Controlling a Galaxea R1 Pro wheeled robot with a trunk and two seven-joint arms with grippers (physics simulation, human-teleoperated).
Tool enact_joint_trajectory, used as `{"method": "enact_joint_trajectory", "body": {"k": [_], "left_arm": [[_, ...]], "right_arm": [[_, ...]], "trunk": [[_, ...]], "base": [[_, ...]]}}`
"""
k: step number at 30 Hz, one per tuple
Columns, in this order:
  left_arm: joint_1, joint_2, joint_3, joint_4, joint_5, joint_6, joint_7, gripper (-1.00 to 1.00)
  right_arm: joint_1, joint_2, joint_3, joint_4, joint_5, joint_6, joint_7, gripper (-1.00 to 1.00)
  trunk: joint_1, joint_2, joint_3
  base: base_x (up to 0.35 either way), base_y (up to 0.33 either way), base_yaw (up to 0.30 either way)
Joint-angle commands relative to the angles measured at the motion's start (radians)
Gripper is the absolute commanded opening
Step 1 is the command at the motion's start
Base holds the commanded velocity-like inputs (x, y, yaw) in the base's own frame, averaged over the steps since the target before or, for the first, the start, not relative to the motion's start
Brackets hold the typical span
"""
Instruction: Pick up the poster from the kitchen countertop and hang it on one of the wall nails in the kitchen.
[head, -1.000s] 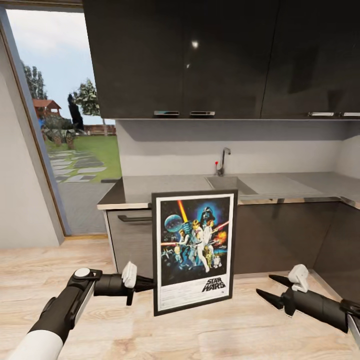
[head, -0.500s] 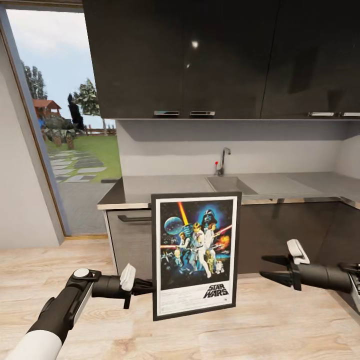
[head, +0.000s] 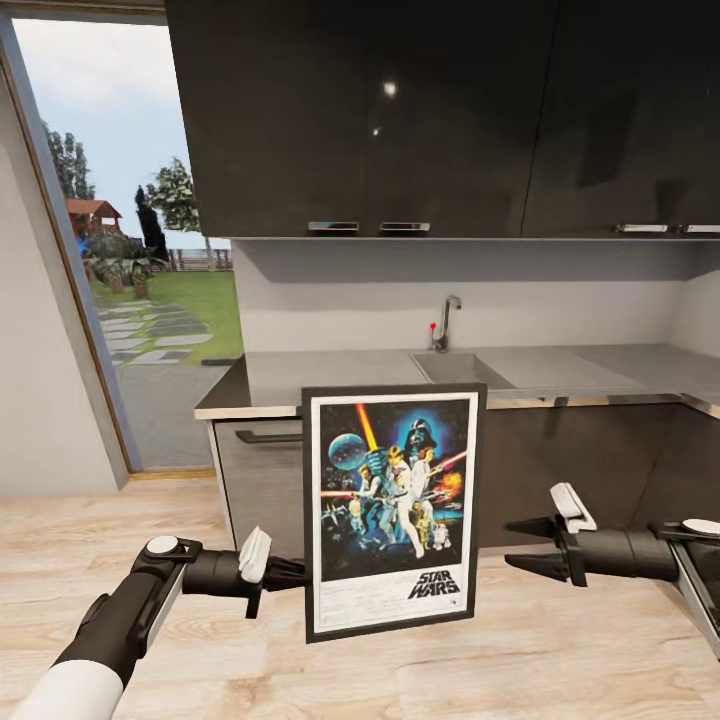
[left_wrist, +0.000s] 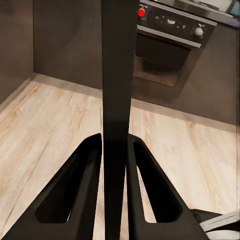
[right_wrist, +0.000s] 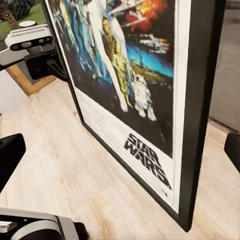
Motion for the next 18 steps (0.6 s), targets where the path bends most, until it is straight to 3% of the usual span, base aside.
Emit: {"method": "enact_joint_trajectory", "body": {"k": [1, 13, 18], "left_arm": [[-0.001, 0.000, -0.001, -0.004, -0.004, 0.007, -0.035, -1.00], [-0.001, 0.008, -0.001, -0.006, -0.005, 0.007, -0.040, -1.00], [-0.001, 0.008, -0.001, -0.007, -0.004, 0.007, -0.040, -1.00]], "right_arm": [[-0.001, 0.000, 0.000, 0.001, 0.000, 0.010, 0.004, 1.00], [-0.001, 0.002, 0.001, 0.002, 0.000, 0.009, 0.004, 1.00], [-0.001, 0.005, 0.026, 0.001, -0.001, 0.009, 0.003, 1.00]], "trunk": [[0.000, -0.001, -0.001], [0.000, -0.001, -0.001], [0.000, -0.001, -0.001]], "base": [[0.000, 0.000, 0.000], [0.000, 0.000, 0.000], [0.000, 0.000, 0.000]]}}
